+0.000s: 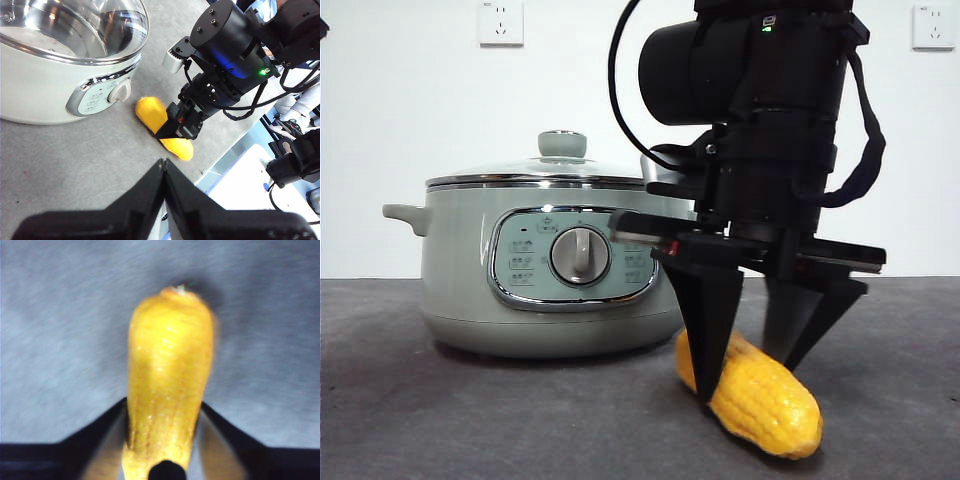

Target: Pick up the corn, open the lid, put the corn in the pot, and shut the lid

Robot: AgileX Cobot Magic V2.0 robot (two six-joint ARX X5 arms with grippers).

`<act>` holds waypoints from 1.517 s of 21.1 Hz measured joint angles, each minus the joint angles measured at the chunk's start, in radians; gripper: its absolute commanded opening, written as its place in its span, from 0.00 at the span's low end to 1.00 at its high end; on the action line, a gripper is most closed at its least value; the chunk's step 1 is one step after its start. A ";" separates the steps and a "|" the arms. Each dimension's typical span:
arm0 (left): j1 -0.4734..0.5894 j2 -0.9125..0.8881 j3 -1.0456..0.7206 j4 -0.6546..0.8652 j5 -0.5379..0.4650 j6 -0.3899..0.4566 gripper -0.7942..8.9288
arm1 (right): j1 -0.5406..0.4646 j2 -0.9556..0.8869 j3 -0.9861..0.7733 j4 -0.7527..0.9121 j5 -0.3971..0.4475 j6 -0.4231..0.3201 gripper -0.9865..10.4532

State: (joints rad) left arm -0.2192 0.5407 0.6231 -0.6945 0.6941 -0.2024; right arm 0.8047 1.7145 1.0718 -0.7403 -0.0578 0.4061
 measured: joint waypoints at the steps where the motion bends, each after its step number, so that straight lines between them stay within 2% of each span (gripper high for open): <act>1: 0.000 0.000 0.000 0.000 -0.004 0.000 0.08 | 0.000 0.000 0.000 -0.001 -0.006 -0.008 0.07; 5: 0.000 0.021 0.014 -0.005 -0.067 0.000 0.08 | 0.000 -0.012 0.002 -0.068 -0.001 -0.038 0.08; 9: 0.000 0.142 0.124 -0.007 -0.090 0.012 0.08 | 0.000 -0.125 0.040 -0.214 0.005 -0.109 0.08; 13: -0.013 0.366 0.275 -0.007 -0.092 0.054 0.08 | 0.000 -0.287 0.121 -0.392 0.005 -0.199 0.08; 17: -0.051 0.604 0.480 -0.039 -0.155 0.098 0.09 | 0.000 -0.414 0.181 -0.491 0.006 -0.228 0.08; 18: -0.061 0.663 0.539 -0.060 -0.186 0.108 0.15 | 0.000 -0.439 0.193 -0.510 0.008 -0.235 0.08; 19: -0.072 0.721 0.599 -0.085 -0.213 0.117 0.29 | 0.000 -0.464 0.200 -0.524 0.009 -0.239 0.08; 22: -0.097 0.828 0.715 -0.140 -0.276 0.133 0.61 | 0.000 -0.509 0.206 -0.546 0.009 -0.243 0.08; 23: -0.104 0.858 0.750 -0.158 -0.304 0.138 0.66 | 0.000 -0.521 0.206 -0.555 0.009 -0.243 0.08; 28: -0.145 0.999 0.932 -0.217 -0.444 0.167 0.77 | 0.000 -0.568 0.207 -0.581 0.010 -0.243 0.08; 32: -0.170 1.090 1.061 -0.251 -0.473 0.185 0.77 | 0.000 -0.586 0.207 -0.596 0.010 -0.246 0.08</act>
State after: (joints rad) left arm -0.3889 1.6310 1.6840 -0.9459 0.2207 -0.0170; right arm 0.8047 1.1290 1.2785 -1.3365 -0.0483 0.1604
